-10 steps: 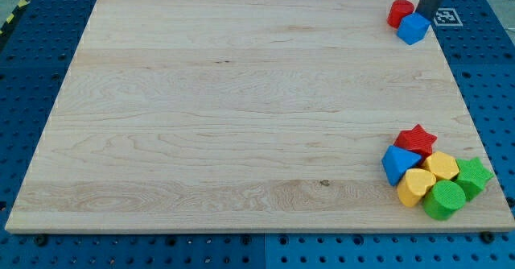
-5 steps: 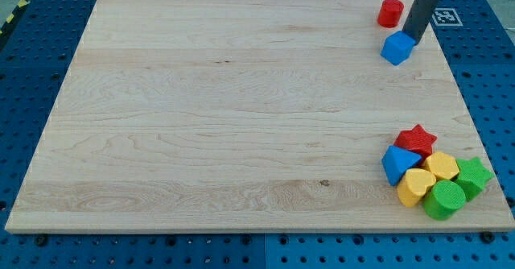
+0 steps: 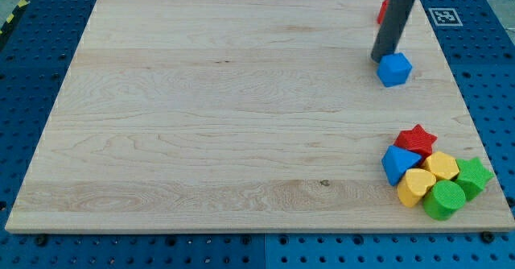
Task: Push the blue cube towards bottom right
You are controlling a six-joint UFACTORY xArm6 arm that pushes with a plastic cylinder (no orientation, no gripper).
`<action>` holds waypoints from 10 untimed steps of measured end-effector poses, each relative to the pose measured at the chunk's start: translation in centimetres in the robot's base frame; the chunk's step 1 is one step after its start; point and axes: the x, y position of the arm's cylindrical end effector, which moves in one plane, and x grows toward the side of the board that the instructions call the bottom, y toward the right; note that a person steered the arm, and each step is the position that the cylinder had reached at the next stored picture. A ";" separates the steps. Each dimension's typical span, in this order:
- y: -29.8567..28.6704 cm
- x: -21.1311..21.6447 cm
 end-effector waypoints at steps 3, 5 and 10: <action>2.4 5.7; 2.6 9.7; 6.8 12.1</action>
